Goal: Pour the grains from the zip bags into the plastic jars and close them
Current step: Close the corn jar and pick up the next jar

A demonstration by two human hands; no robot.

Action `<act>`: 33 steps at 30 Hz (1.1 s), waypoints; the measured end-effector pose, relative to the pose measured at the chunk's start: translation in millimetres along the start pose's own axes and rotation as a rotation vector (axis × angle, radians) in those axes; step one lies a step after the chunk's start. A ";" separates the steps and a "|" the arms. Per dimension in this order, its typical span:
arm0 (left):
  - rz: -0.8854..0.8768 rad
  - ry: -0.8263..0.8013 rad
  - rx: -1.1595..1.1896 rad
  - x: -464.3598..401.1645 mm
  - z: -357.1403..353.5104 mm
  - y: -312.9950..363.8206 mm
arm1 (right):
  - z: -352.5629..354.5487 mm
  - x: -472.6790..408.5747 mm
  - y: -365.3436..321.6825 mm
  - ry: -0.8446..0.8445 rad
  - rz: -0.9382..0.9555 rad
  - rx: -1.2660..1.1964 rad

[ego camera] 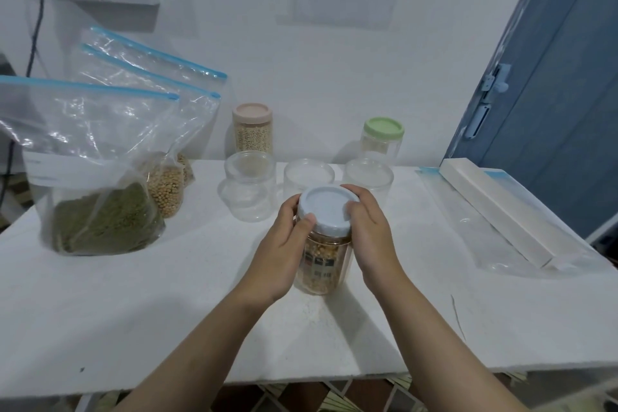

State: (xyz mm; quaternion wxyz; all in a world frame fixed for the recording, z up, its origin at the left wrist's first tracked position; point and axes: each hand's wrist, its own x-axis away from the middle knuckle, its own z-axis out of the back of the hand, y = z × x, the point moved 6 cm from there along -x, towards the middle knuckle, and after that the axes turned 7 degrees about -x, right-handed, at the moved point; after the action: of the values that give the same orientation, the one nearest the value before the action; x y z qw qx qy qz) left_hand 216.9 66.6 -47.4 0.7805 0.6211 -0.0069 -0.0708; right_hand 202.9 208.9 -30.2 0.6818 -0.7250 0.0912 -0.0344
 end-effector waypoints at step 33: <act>-0.016 -0.043 0.026 3.1 -2.9 6.4 | -0.6 -8.1 7.5 0.068 -0.043 -0.143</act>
State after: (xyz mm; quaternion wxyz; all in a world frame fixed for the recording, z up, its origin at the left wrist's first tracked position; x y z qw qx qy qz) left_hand 220.9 70.5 -42.0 0.7715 0.6295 -0.0198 -0.0903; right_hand 194.2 209.3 -37.1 0.6240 -0.7720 0.1010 -0.0671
